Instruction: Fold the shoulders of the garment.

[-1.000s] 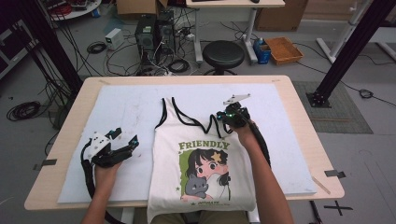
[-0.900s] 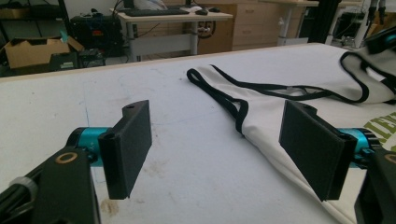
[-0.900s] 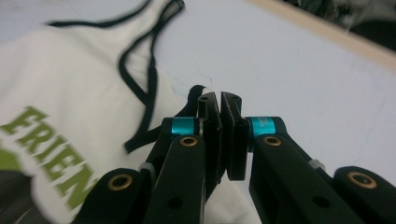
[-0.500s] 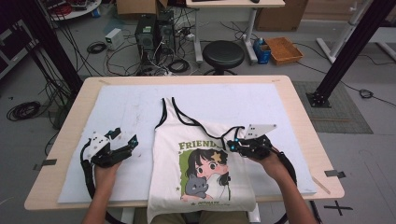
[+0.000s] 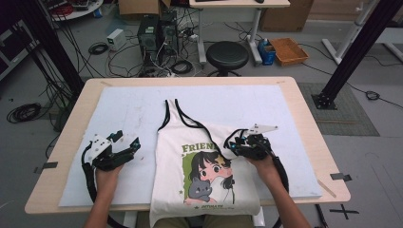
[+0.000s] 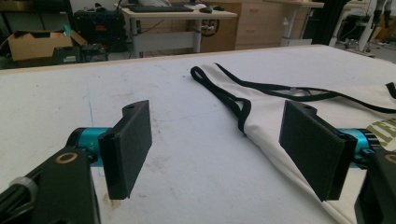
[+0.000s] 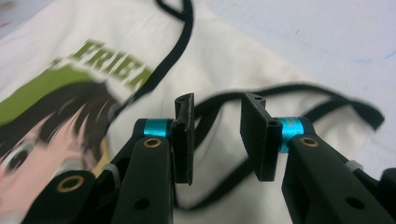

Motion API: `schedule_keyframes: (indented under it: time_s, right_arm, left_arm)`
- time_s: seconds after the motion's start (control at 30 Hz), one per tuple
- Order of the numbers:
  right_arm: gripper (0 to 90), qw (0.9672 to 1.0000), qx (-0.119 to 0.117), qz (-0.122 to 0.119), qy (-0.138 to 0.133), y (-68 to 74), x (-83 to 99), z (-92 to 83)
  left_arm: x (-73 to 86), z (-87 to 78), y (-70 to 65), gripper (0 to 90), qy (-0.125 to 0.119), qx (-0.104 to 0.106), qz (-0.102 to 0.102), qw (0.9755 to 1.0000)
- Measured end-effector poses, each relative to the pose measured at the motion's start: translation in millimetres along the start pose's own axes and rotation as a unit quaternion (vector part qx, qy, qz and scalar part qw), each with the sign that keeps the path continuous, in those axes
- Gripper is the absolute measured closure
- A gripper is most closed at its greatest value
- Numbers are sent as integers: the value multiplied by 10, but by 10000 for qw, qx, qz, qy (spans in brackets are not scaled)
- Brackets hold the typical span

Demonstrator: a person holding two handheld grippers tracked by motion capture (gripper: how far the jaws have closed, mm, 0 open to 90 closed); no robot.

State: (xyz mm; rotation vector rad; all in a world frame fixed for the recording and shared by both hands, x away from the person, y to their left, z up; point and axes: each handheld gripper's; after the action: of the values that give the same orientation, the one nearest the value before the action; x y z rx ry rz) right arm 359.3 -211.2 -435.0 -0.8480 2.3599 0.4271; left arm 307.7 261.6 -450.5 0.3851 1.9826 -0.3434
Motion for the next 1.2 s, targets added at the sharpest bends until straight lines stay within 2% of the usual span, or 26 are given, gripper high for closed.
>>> schedule_keyframes:
  time_s: [0.07,0.1,0.13,0.2,0.23,0.27,0.33,0.47,0.53,0.57,0.6,0.67,0.73,0.77,0.8,0.9,1.03,1.13,1.2]
  right_arm:
    - [661,9999,146,63,-6,35,-81,76]
    - [656,10000,72,66,0,55,-108,117]
    - [656,9999,100,-19,93,82,-126,162]
    - [702,9977,401,-239,499,154,-138,252]
    - [738,9972,438,-280,530,169,-132,275]
    - [802,9974,386,-317,529,168,-134,266]
    - [900,9968,462,-480,434,160,-132,213]
    - [900,9968,610,-489,157,118,-124,85]
    - [900,9980,505,-333,165,89,-113,60]
    - [897,9988,345,-283,201,76,-105,72]
    - [803,9994,150,-207,221,79,-97,96]
    - [714,9992,-41,-255,321,134,-100,167]
    - [700,9974,-160,-352,609,207,-111,278]
    - [764,9970,76,-548,550,259,-104,289]
    - [852,9960,118,-665,593,284,-115,281]
    - [872,9931,400,-927,599,334,-119,247]
    - [872,9947,456,-858,325,303,-131,103]
    - [872,9939,652,-849,253,278,-135,-17]
    - [872,9923,857,-837,314,255,-128,-65]
  left_arm:
    - [3,-4,2,256,-8,0,-43,10000]
    - [4,-5,1,255,-14,-2,-70,10000]
    - [4,-7,1,255,-8,-7,-67,10000]
    - [6,-7,-4,255,3,-35,-57,10000]
    - [6,-8,-5,255,8,-39,-44,10000]
    - [7,-9,-8,255,5,-45,-41,10000]
    - [7,-11,-11,255,14,-53,-25,10000]
    - [7,-9,-9,255,7,-39,-40,10000]
    - [7,-9,-5,255,25,-37,-44,10000]
    - [7,-7,-6,255,12,-38,-63,10000]
    - [6,-6,-3,255,22,-33,-53,10000]
    - [7,-6,-2,255,17,-40,-77,10000]
    - [7,-7,-4,255,18,-41,-70,10000]
    - [6,-6,-4,255,20,-35,-56,10000]
    - [6,-5,-6,255,26,-33,-57,10000]
    - [6,-4,-6,255,29,-32,-56,10000]
    - [4,-4,-6,255,33,-45,-52,10000]
    - [-5,2,-5,255,88,-62,-66,9999]
    - [-27,7,-3,255,70,24,-205,9998]
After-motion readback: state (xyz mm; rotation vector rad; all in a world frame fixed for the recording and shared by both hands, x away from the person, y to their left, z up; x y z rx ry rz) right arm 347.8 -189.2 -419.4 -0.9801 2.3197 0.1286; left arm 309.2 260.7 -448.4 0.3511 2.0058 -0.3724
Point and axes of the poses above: each handheld gripper's, and its own axes: z roughly forward along the jaws, x roughly out of its underside, y roughly to its left, and after that the axes turned 14 degrees about y, right-handed
